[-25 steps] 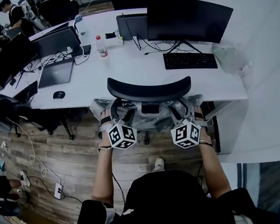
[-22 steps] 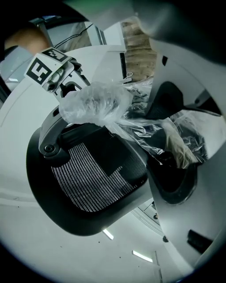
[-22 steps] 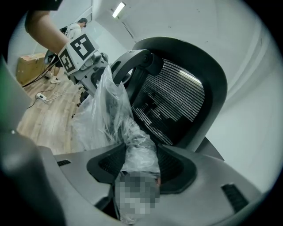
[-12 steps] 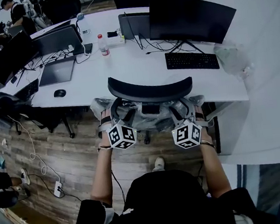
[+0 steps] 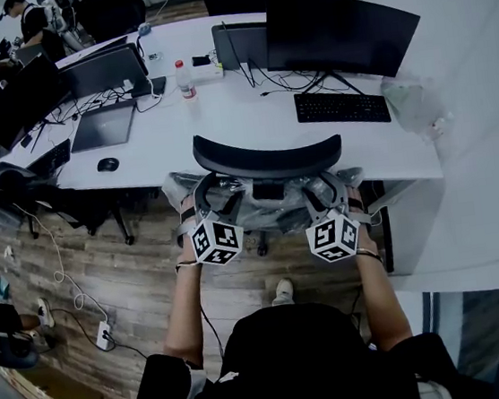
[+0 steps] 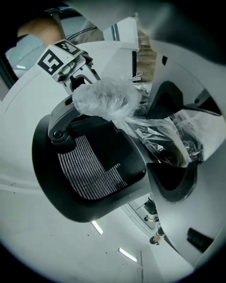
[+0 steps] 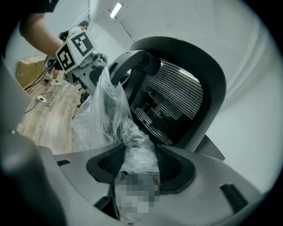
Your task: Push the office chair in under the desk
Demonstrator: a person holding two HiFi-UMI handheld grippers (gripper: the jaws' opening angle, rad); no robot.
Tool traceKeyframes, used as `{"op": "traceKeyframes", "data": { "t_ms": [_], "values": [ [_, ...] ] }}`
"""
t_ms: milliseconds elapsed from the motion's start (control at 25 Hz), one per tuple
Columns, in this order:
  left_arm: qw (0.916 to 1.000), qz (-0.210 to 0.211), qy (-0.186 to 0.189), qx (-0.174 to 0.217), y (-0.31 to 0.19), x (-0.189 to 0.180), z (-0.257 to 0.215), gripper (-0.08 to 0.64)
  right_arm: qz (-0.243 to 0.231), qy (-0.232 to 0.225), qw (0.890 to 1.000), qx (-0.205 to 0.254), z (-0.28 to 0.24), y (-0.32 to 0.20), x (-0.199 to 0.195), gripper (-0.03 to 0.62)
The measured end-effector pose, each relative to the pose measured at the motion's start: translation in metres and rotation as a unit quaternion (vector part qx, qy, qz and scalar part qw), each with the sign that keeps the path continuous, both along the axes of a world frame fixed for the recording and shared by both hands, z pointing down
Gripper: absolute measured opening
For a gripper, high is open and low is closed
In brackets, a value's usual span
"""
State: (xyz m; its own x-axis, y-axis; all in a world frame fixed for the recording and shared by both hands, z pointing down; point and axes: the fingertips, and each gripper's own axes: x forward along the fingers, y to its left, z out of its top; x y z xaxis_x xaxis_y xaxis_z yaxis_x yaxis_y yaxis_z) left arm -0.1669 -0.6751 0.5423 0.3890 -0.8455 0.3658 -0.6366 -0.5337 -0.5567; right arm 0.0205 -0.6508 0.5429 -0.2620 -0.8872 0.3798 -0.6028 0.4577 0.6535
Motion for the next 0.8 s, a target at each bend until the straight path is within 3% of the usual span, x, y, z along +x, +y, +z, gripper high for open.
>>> {"op": "traceKeyframes", "data": {
  "t_ms": [440, 560, 800],
  "values": [
    [0.9985, -0.021, 0.050, -0.004, 0.014, -0.011, -0.019, 0.324, 0.041, -0.029, 0.999, 0.014, -0.020, 0.006, 0.005, 0.220],
    [0.9961, -0.025, 0.084, 0.010, 0.027, -0.014, -0.034, 0.311, 0.061, -0.051, 0.996, 0.027, -0.032, 0.017, 0.009, 0.157],
    [0.9920, -0.023, 0.122, 0.023, 0.052, -0.014, -0.056, 0.253, 0.079, -0.088, 0.992, 0.038, -0.049, 0.041, 0.010, 0.096]
  ]
}}
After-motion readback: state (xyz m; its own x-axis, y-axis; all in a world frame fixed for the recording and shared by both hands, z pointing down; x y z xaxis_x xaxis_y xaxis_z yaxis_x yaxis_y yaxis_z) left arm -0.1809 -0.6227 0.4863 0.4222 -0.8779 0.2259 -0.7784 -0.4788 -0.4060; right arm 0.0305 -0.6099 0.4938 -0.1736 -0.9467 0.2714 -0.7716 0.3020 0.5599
